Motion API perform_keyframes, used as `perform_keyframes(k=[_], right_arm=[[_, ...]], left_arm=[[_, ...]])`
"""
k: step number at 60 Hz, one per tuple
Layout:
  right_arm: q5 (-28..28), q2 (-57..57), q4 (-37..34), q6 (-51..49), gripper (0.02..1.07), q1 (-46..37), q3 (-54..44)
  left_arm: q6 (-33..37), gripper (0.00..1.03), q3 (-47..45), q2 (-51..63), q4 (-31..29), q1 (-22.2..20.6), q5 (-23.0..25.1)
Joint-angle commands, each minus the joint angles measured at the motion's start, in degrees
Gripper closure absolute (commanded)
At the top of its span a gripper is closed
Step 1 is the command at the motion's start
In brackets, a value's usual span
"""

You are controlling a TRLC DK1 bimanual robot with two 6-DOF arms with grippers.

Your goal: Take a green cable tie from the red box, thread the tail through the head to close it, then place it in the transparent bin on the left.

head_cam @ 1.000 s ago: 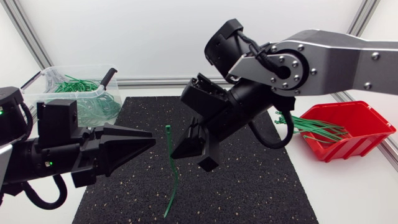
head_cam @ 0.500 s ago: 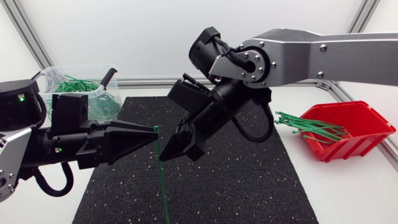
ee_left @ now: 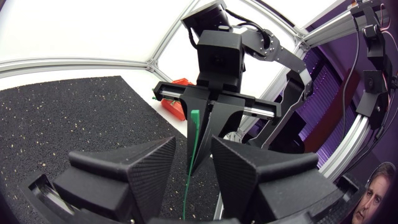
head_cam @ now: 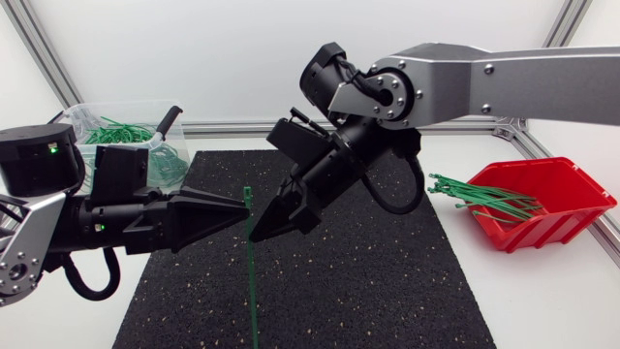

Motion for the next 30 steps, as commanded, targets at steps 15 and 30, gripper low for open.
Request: perform_keyframes(k=[15,30], right_arm=[[-0.7,1.2,-0.8,-0.2,1.01,0.2,0.3],[-0.7,0.9,-0.8,-0.3,1.01,0.4,-0.2]], left_arm=[[-1.2,0.78,1.3,1.1,1.2,0.5,1.1],[-2.0,0.85,1.5,1.2,1.3,0.4,1.1]])
